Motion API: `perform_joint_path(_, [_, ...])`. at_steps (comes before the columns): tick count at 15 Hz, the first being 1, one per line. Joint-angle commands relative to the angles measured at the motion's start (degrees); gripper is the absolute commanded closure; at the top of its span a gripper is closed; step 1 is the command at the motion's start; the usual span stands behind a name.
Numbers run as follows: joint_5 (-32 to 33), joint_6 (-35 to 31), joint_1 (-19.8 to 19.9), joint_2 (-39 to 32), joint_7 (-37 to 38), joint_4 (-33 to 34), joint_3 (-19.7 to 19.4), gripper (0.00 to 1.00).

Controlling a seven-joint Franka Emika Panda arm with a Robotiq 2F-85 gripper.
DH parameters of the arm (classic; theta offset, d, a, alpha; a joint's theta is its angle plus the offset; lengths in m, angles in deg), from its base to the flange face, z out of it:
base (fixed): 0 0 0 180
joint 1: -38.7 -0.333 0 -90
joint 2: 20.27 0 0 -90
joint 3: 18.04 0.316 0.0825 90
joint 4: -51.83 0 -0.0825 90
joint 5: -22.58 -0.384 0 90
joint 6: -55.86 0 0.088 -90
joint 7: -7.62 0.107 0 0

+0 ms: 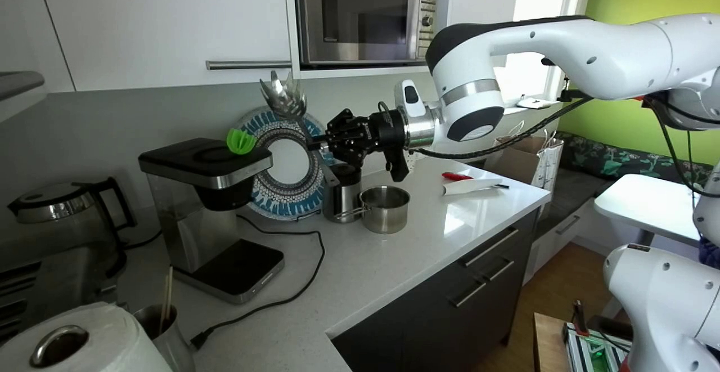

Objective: Pick up the steel pasta server from the table and put it cocktail shaker near the paper towel roll

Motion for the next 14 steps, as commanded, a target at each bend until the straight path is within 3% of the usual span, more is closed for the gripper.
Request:
perform_joint_path(1, [-2.6,14.6,0.3,-1.3,0.2,1.9,-3.9,0.99])
perform_joint_path(2, [-5.1,18.3,-3.6,-0.5,-3.8,0.0,-7.5,0.99])
perform_joint_path(3, [-1.6,12.9,-0.2,-0.5,0.9,0.9,-3.5,0.96])
perform_joint_path(4, [-6.0,23.5,10.3,-7.7,2.6,0.1,1.7,0.96])
perform_joint_path(9, [-8.4,27.8,8.3,-10.2,2.9,0.1,-0.9,0.99])
perform_joint_path(10, [-12.1,30.9,5.1,-10.1,2.2,0.5,-3.2,0.99])
perform_joint_path(11, [-13.9,30.5,-3.4,-7.3,0.6,1.1,-9.1,0.99])
perform_joint_path(14, [-25.3,38.8,-6.3,-12.4,1.7,1.2,-11.8,0.99])
